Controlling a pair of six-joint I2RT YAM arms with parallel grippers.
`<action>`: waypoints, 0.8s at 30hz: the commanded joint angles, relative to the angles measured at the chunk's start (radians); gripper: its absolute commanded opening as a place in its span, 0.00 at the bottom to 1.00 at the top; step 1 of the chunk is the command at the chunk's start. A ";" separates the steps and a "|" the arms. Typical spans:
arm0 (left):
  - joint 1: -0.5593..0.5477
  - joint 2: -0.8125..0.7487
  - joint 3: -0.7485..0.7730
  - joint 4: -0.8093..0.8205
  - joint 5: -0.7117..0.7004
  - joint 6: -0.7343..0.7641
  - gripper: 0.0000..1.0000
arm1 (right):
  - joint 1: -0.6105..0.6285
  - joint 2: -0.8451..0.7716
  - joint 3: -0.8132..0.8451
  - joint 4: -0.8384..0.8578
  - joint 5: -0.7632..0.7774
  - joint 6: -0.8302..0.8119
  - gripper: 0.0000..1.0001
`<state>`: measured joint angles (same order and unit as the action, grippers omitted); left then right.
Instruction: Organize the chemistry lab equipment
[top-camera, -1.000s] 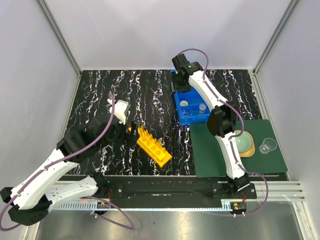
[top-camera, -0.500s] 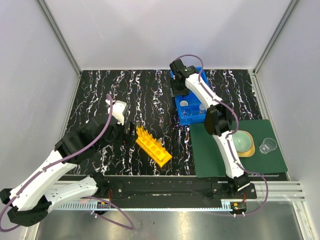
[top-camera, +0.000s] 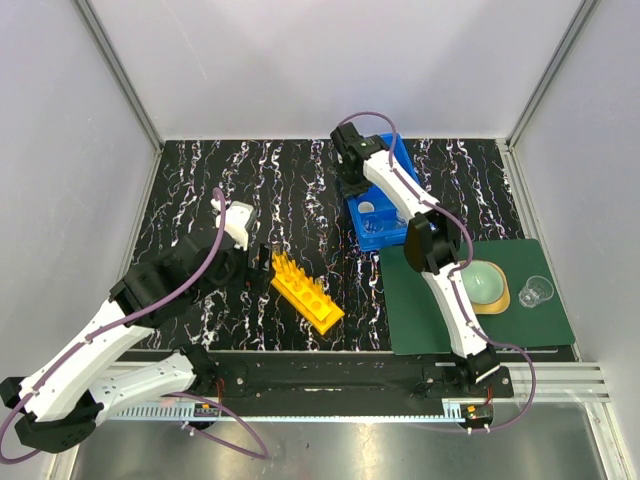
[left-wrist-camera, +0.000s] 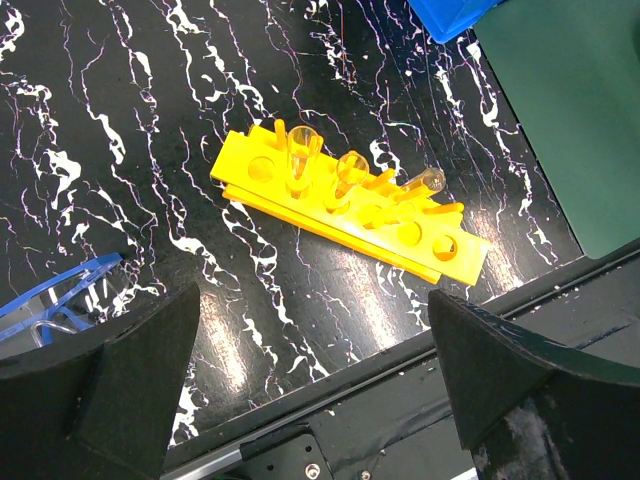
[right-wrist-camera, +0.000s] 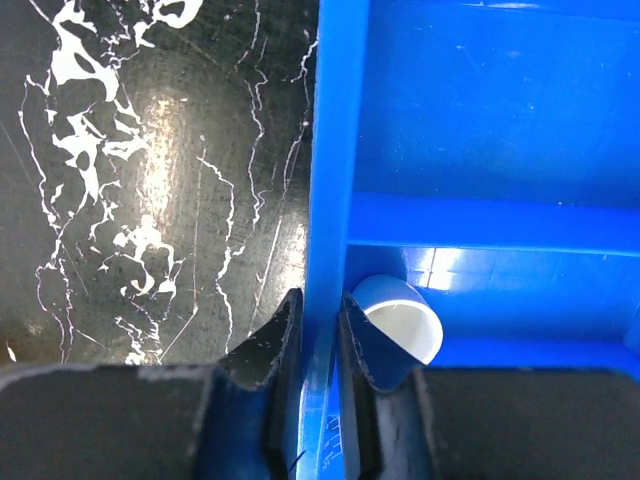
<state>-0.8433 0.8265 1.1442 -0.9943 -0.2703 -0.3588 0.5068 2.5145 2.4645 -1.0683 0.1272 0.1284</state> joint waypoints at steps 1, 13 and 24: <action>0.004 -0.006 0.031 0.022 -0.023 0.011 0.99 | 0.030 -0.003 0.036 0.024 0.034 -0.039 0.16; 0.004 -0.029 0.026 0.013 -0.015 -0.006 0.99 | 0.119 -0.043 -0.067 0.051 0.124 -0.208 0.00; 0.004 -0.043 0.028 0.013 0.002 -0.012 0.99 | 0.180 -0.304 -0.467 0.257 0.019 -0.400 0.00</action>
<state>-0.8433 0.8040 1.1442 -1.0019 -0.2687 -0.3641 0.6796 2.3093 2.0686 -0.8417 0.2272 -0.1879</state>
